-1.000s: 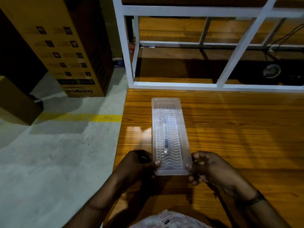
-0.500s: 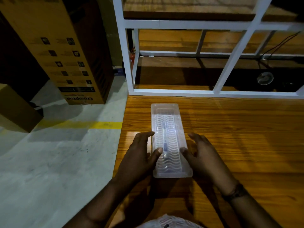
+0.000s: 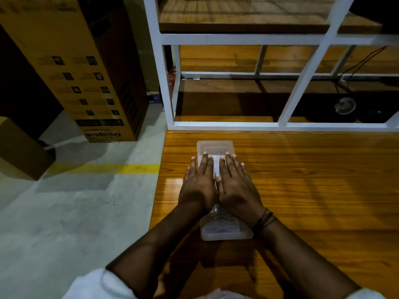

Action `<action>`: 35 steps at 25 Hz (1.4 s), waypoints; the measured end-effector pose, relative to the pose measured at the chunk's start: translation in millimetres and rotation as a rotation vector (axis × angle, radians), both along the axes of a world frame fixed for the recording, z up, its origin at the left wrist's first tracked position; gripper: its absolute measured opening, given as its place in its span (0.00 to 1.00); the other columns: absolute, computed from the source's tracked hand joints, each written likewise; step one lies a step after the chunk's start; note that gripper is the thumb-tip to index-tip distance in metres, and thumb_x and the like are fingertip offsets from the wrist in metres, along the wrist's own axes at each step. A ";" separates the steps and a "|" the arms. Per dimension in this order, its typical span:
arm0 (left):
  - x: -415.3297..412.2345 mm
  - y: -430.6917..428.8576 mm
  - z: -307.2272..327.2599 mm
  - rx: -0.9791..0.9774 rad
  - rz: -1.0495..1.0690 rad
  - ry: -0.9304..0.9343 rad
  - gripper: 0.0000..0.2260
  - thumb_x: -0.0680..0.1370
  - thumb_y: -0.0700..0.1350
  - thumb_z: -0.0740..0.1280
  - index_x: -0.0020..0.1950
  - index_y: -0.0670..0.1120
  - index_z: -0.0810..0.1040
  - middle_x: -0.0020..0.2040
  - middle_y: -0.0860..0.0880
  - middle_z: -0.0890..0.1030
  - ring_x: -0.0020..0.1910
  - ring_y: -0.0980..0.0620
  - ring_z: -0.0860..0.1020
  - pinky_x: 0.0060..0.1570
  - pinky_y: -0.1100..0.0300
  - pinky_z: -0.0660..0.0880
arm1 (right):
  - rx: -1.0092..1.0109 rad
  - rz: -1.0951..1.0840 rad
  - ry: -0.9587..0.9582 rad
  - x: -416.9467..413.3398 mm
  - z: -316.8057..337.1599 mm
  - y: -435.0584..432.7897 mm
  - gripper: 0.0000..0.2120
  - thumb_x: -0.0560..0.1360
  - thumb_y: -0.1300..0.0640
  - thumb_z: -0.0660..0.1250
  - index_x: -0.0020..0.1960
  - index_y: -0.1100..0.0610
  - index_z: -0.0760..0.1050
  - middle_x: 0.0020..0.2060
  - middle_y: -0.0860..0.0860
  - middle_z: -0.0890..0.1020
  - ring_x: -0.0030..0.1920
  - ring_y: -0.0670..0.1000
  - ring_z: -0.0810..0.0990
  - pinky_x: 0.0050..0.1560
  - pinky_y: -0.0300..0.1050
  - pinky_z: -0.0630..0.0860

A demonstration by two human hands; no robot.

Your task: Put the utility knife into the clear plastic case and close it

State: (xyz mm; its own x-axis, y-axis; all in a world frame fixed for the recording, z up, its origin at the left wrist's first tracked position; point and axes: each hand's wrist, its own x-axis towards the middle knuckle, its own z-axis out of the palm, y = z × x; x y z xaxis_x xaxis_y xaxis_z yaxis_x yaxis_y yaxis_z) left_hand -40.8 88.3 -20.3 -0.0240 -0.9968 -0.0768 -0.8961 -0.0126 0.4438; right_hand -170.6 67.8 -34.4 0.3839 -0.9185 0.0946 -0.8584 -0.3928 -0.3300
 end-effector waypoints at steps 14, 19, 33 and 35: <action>12.6 -47.5 -4.3 -0.026 0.046 0.013 0.27 0.86 0.51 0.53 0.85 0.49 0.51 0.86 0.51 0.47 0.85 0.44 0.43 0.82 0.48 0.48 | -0.020 -0.010 0.035 14.1 -4.3 -47.4 0.30 0.83 0.48 0.48 0.81 0.61 0.53 0.82 0.61 0.53 0.83 0.59 0.49 0.82 0.54 0.49; 14.0 -52.0 -2.8 -0.032 0.033 -0.024 0.27 0.86 0.51 0.53 0.85 0.48 0.51 0.86 0.50 0.48 0.84 0.42 0.45 0.82 0.45 0.52 | 0.024 -0.023 0.073 17.4 -2.2 -55.1 0.32 0.82 0.46 0.46 0.82 0.60 0.51 0.83 0.59 0.50 0.83 0.57 0.46 0.82 0.54 0.49; 16.2 -47.9 6.1 -0.029 -0.015 -0.104 0.29 0.85 0.52 0.54 0.84 0.45 0.51 0.86 0.46 0.50 0.84 0.38 0.47 0.82 0.44 0.52 | 0.037 -0.025 0.077 17.0 8.3 -49.0 0.29 0.84 0.48 0.48 0.82 0.59 0.50 0.83 0.58 0.50 0.83 0.57 0.47 0.82 0.54 0.46; 17.2 -46.9 12.4 -0.058 -0.048 -0.179 0.29 0.85 0.51 0.55 0.84 0.43 0.51 0.86 0.44 0.50 0.84 0.37 0.47 0.81 0.44 0.50 | 0.020 -0.014 0.104 15.0 13.2 -43.3 0.29 0.85 0.47 0.48 0.82 0.58 0.50 0.83 0.57 0.51 0.83 0.56 0.47 0.82 0.55 0.42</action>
